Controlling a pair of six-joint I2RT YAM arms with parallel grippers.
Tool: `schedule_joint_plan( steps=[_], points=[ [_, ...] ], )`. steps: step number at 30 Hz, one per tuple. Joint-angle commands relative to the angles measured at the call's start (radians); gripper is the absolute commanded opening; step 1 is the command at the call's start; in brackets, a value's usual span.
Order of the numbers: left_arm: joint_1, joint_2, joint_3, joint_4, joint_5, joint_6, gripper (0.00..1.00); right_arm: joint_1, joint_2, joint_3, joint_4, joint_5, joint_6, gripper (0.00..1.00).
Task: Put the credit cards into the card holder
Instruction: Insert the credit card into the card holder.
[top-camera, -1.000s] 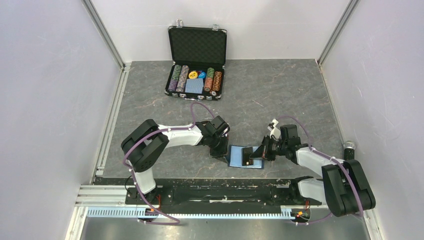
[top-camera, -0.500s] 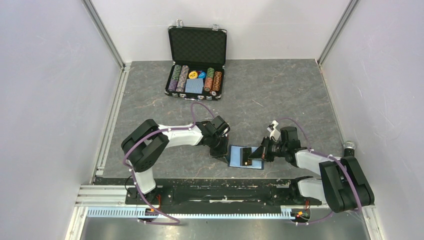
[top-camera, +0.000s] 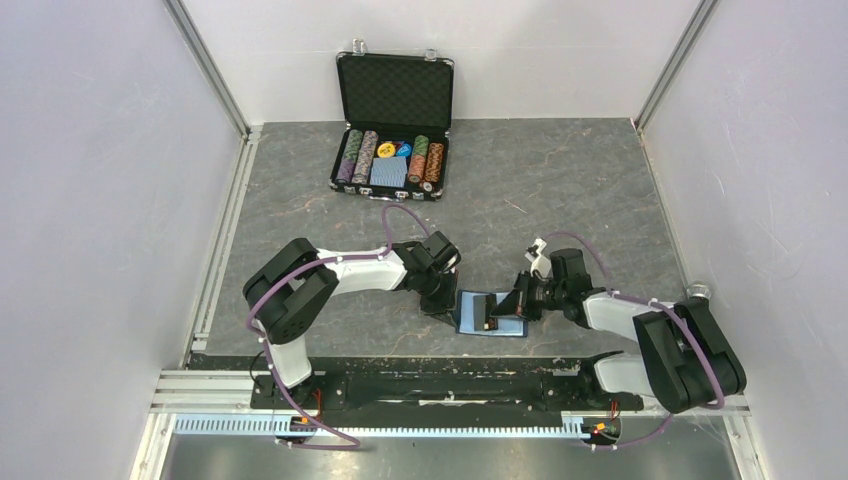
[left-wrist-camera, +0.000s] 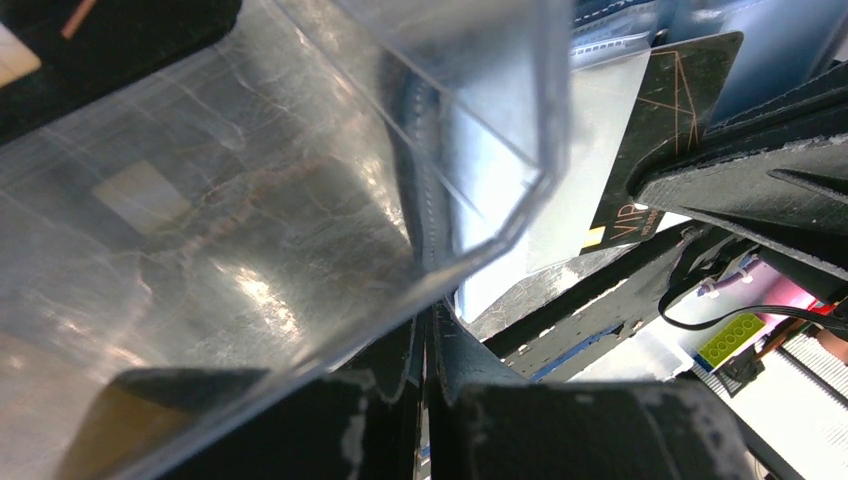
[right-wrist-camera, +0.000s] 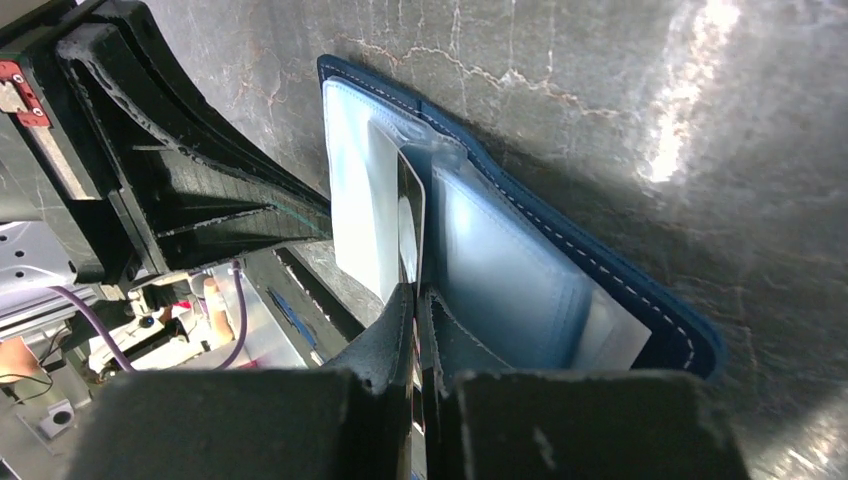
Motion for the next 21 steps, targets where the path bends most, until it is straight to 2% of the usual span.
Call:
schedule_joint_plan(
  steps=[1,10,16,21],
  points=[
    [-0.015,0.047,0.016,0.012,-0.030,-0.020,0.02,0.045,0.041,0.037,-0.004,0.053,0.008,0.00],
    [-0.017,0.047,0.022,0.010,-0.028,-0.018,0.02,0.130,0.116,0.104,0.038,0.047,0.057,0.01],
    [-0.017,0.045,0.037,0.005,-0.029,-0.011,0.02,0.152,0.130,0.136,0.002,0.051,0.044,0.16],
    [-0.017,0.007,0.054,-0.035,-0.076,0.025,0.03,0.151,0.100,0.202,-0.197,0.142,-0.056,0.36]
  ],
)
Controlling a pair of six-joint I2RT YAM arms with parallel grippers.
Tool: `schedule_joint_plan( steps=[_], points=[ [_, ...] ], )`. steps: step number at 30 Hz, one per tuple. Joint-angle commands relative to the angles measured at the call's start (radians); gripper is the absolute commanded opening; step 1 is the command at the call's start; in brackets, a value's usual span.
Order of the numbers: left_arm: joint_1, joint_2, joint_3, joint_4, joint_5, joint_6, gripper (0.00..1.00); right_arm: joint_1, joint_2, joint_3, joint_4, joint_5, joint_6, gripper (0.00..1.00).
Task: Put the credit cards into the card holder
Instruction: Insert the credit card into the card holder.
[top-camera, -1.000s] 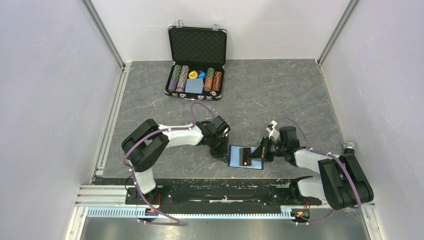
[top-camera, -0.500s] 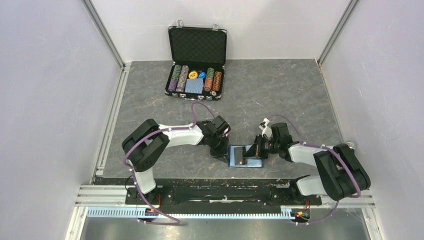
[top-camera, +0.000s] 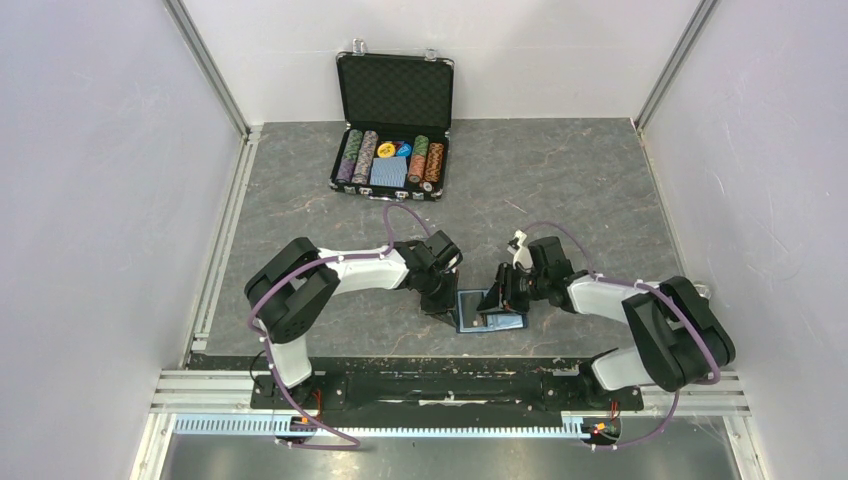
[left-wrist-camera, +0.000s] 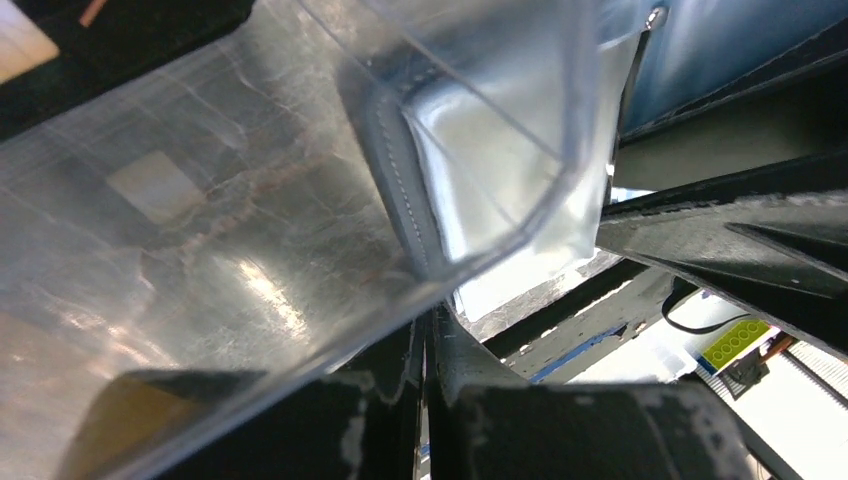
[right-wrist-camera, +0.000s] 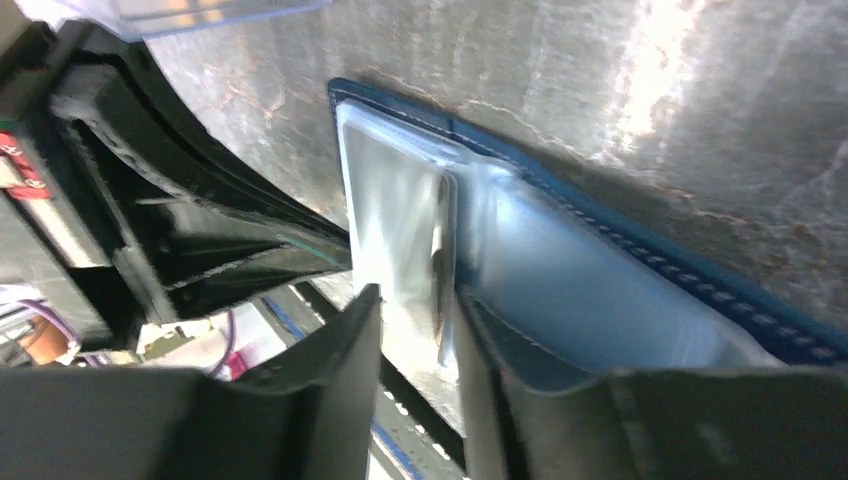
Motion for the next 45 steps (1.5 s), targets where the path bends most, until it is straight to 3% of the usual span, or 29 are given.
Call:
schedule_joint_plan(
  steps=[1,9,17,25,31,36,45],
  points=[
    [-0.013,-0.013,0.038,-0.015,-0.081,0.032,0.05,0.016,-0.029,0.082,-0.184,0.078,-0.098,0.40],
    [-0.008,-0.120,0.070,-0.047,-0.148,0.079,0.32,0.017,-0.088,0.162,-0.355,0.156,-0.160,0.70],
    [0.055,-0.242,0.052,-0.033,-0.099,0.095,0.40,0.017,-0.086,0.259,-0.430,0.174,-0.208,0.89],
    [0.335,-0.445,-0.114,0.015,0.018,0.071,0.48,0.017,-0.035,0.325,-0.440,0.151,-0.224,0.94],
    [0.568,-0.518,-0.133,-0.189,-0.037,0.193,0.53,0.017,0.005,0.383,-0.463,0.157,-0.246,0.95],
    [0.606,-0.460,-0.062,-0.360,-0.209,0.302,0.53,0.017,0.028,0.437,-0.495,0.179,-0.271,0.97],
    [0.606,-0.296,-0.005,-0.349,-0.209,0.341,0.49,0.017,0.045,0.493,-0.520,0.191,-0.284,0.97]
  ],
)
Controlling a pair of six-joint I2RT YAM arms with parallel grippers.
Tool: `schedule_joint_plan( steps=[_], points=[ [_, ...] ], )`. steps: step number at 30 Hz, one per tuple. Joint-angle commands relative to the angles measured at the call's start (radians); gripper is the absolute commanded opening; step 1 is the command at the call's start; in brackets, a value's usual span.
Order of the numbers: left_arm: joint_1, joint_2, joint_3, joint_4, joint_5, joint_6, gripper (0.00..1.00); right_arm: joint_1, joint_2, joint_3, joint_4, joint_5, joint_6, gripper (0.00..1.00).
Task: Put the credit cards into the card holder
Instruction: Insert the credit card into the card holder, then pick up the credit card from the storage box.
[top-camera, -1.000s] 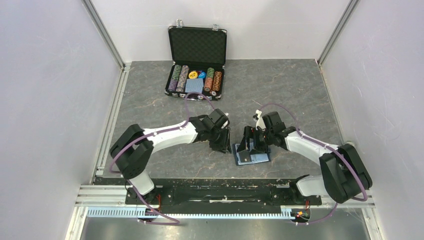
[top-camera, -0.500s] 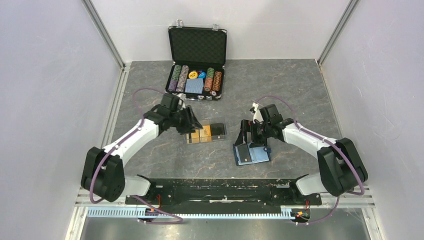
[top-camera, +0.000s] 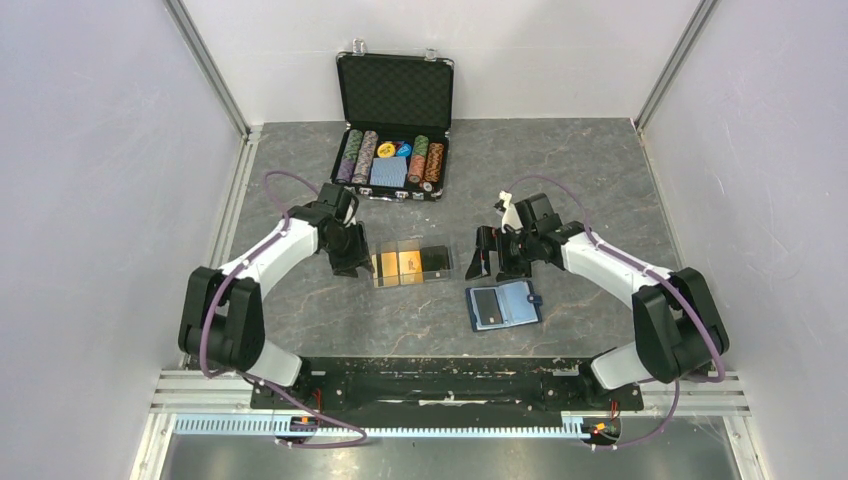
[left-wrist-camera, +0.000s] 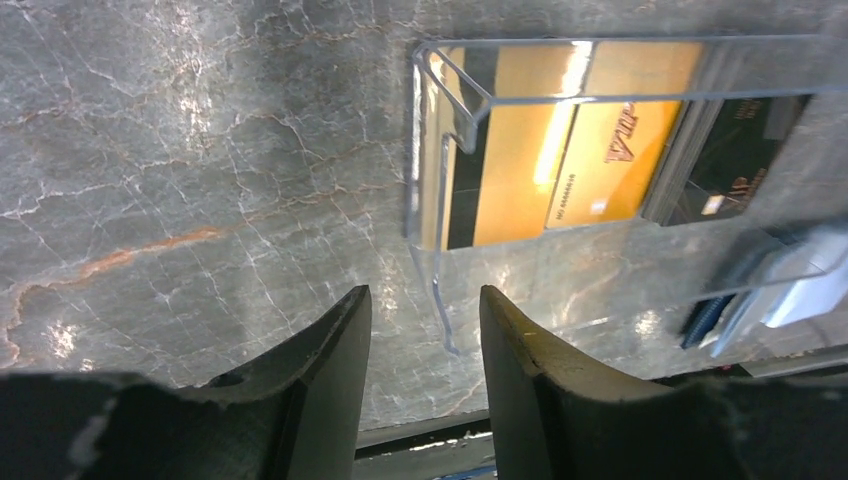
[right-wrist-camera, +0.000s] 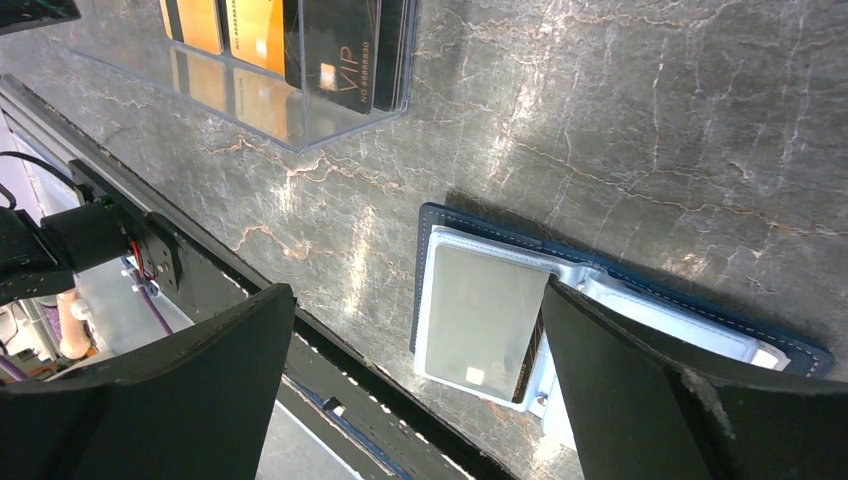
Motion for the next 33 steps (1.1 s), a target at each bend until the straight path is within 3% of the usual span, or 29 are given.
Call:
schedule_joint_plan(
  steps=[1,14,24,33],
  points=[
    [0.002,0.059,0.049,0.000,-0.011,0.067,0.48,0.001,0.010,0.058,-0.021,0.020,-0.024,0.97],
    [-0.046,0.158,0.093,0.072,0.074,0.023,0.24,0.001,0.055,0.157,-0.045,0.006,-0.037,0.97],
    [-0.176,0.241,0.129,0.193,0.132,-0.130,0.20,0.003,0.099,0.224,-0.007,-0.028,-0.008,0.96],
    [-0.227,0.274,0.187,0.169,0.105,-0.135,0.24,0.030,0.194,0.282,0.034,-0.057,-0.007,0.88]
  ],
)
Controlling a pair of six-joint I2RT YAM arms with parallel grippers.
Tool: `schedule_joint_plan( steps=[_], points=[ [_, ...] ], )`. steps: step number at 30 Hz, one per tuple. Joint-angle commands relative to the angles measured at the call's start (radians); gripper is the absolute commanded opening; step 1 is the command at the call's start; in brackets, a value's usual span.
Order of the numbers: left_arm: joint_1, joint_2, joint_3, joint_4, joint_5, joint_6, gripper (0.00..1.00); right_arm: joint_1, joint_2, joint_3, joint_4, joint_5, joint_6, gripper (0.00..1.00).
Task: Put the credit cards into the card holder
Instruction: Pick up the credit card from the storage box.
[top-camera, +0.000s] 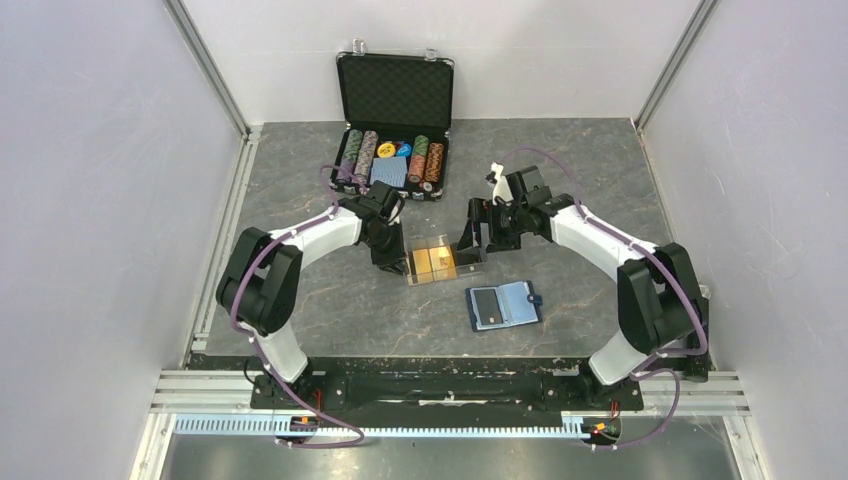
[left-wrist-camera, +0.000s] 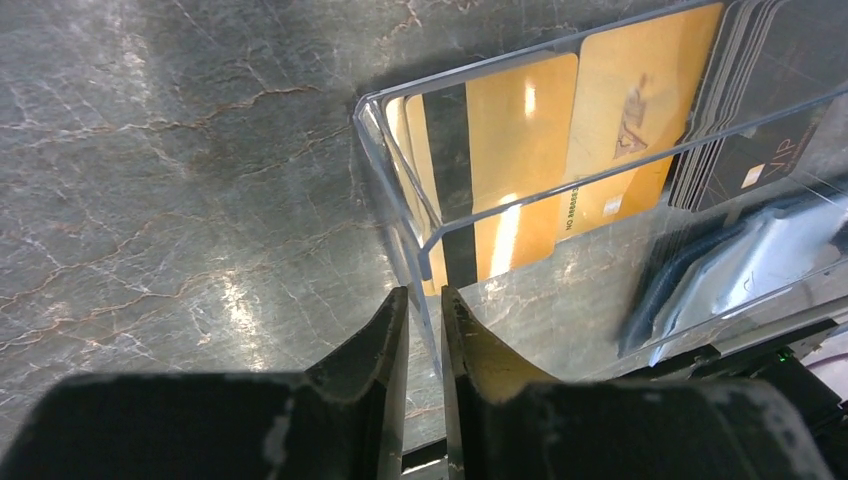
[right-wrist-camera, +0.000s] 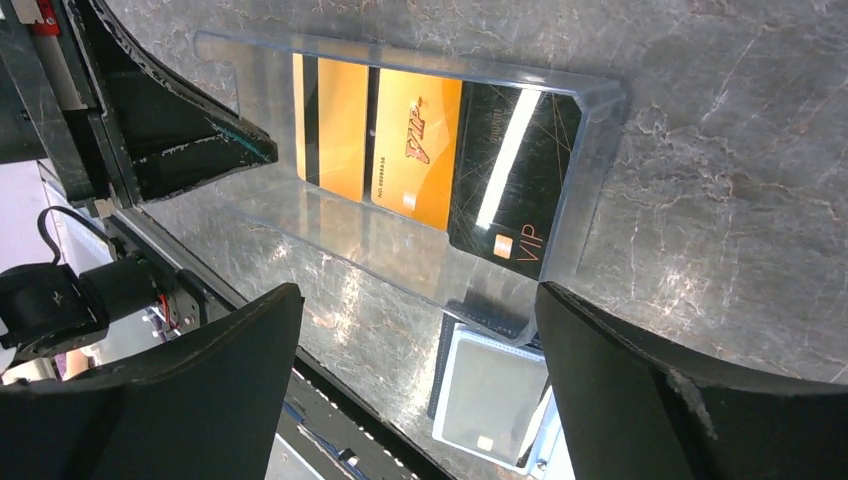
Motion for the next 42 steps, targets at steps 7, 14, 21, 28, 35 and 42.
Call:
schedule_joint_plan(
  steps=[7,14,21,28,35,42],
  points=[
    [-0.023,-0.057,0.049,-0.027,-0.064,-0.002,0.31,0.063,0.149,0.146,0.057,-0.081,0.002,0.78],
    [-0.023,-0.102,0.094,-0.113,-0.162,0.050,0.31,0.093,0.205,0.224,0.040,-0.065,0.005,0.73],
    [-0.023,-0.085,0.101,-0.130,-0.167,0.066,0.29,0.094,0.175,0.281,-0.085,0.074,-0.060,0.81],
    [-0.023,-0.068,0.089,-0.102,-0.137,0.061,0.26,0.094,0.155,0.349,-0.176,0.171,-0.114,0.86],
    [-0.023,-0.058,0.085,-0.080,-0.113,0.049,0.29,0.098,0.153,0.408,-0.223,0.219,-0.139,0.87],
    [0.000,-0.101,0.051,-0.092,-0.131,0.045,0.32,0.115,0.182,0.474,-0.262,0.247,-0.173,0.87]
  ],
)
